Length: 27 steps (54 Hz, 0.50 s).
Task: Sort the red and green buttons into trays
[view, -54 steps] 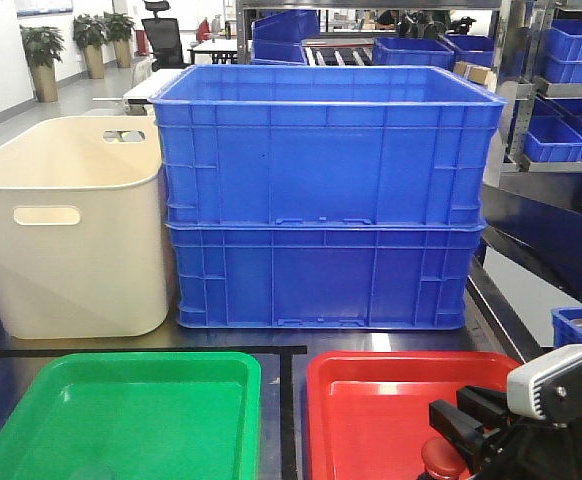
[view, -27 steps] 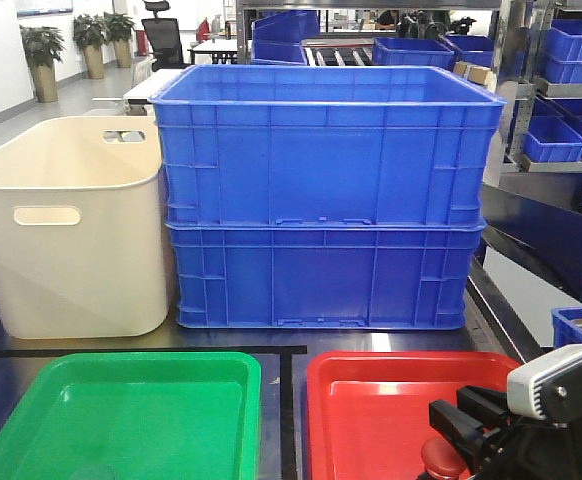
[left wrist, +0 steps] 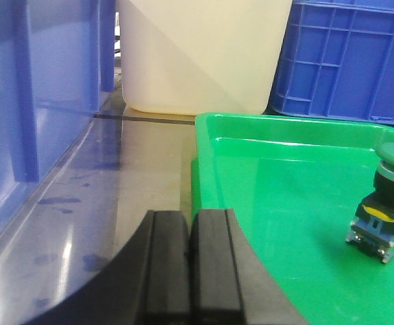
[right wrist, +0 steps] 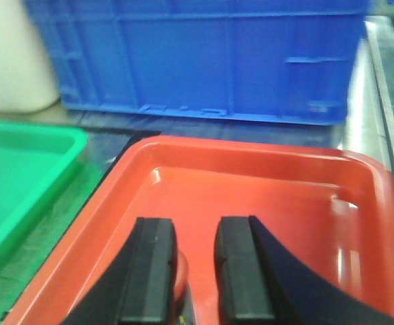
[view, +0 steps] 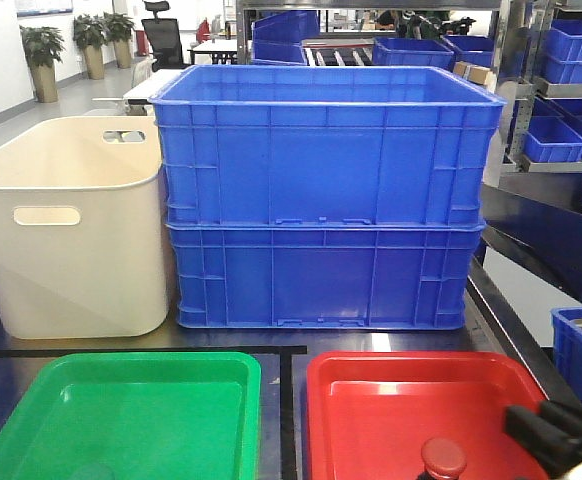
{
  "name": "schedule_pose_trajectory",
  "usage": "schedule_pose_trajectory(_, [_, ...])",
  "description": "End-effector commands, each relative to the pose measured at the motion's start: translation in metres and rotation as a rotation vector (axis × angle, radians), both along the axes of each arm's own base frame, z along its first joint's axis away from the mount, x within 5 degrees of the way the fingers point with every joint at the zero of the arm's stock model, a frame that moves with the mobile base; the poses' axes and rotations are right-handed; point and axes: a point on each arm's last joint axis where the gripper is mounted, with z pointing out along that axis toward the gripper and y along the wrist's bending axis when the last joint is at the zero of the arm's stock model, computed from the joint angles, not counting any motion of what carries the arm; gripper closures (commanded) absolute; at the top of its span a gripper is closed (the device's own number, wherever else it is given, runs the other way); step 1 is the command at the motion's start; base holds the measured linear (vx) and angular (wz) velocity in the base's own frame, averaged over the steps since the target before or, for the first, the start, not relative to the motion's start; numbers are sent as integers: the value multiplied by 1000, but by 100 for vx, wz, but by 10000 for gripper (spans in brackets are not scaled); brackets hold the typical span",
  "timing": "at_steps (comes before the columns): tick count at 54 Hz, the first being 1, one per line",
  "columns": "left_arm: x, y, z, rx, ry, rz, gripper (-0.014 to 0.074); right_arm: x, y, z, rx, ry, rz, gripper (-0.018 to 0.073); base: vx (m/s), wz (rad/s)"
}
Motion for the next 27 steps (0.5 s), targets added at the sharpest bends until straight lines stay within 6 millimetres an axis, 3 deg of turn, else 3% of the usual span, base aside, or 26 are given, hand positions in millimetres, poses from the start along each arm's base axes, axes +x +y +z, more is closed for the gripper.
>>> schedule_pose_trajectory(1, [-2,-1,15,-13,-112,-19,603,-19,-6,23,-28,-144,24,340,0,0])
schedule_pose_trajectory(8, [-2,-1,15,-13,-112,-19,603,-49,-18,13,-85,-294,30,420,0,0])
schedule_pose_trajectory(17, [-2,-1,15,-13,-112,-19,602,-80,-37,-23,-68,-379,-91,573,0,0])
schedule_pose_trajectory(27, [-2,-1,15,-13,-112,-19,602,-101,-48,-60,-92,-427,-195,573,0,0])
